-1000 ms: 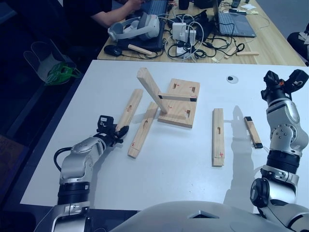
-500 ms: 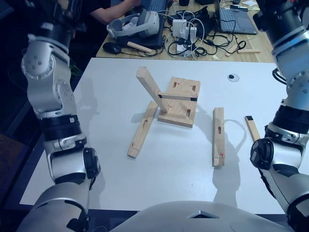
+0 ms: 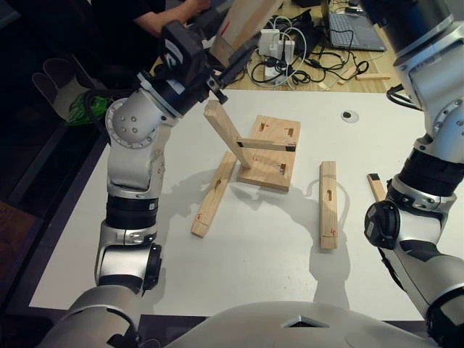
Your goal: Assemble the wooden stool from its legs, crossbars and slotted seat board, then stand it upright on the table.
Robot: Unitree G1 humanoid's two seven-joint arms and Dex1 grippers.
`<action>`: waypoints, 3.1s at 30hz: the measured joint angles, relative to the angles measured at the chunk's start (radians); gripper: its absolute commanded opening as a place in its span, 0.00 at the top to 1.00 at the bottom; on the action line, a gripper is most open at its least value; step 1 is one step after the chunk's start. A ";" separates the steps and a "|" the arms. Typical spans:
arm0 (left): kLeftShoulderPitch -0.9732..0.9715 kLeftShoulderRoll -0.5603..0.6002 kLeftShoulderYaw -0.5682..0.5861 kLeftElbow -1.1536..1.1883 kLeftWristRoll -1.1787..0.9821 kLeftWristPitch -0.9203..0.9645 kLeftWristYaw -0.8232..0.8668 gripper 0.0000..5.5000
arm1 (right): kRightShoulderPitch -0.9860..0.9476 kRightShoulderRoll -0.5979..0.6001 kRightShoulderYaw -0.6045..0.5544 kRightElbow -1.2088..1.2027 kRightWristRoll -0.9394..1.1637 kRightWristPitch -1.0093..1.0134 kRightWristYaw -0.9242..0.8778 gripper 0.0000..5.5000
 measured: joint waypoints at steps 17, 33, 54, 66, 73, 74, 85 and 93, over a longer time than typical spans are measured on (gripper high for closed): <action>-0.025 0.041 -0.003 0.079 0.077 -0.170 -0.054 0.63 | -0.003 -0.049 -0.016 -0.007 0.180 0.055 -0.088 0.68; -0.044 0.027 -0.003 0.115 0.124 -0.185 0.013 0.40 | 0.025 -0.052 -0.016 -0.005 0.171 0.001 -0.087 0.82; -0.065 0.040 -0.012 0.652 0.239 0.027 -0.042 0.26 | 0.537 -0.168 0.100 -0.004 -0.373 -0.120 -0.013 0.82; 0.107 0.042 -0.019 0.341 0.069 0.269 -0.212 0.26 | 0.611 -0.060 -0.032 -0.094 -0.150 0.049 -0.188 0.82; 0.130 0.041 -0.014 0.280 0.037 0.338 -0.193 0.26 | 0.637 -0.050 0.037 -0.113 -0.270 -0.015 -0.187 0.82; 0.130 0.041 -0.013 0.277 0.037 0.342 -0.189 0.26 | 0.637 -0.054 0.047 -0.112 -0.286 -0.026 -0.173 0.82; 0.125 -0.002 0.053 0.261 -0.025 0.366 -0.098 0.26 | 0.535 -0.134 0.153 -0.048 -0.408 -0.023 -0.114 0.82; 0.113 -0.039 0.087 0.271 -0.042 0.329 -0.012 0.26 | 0.452 -0.034 0.026 0.059 -0.374 0.070 -0.300 0.82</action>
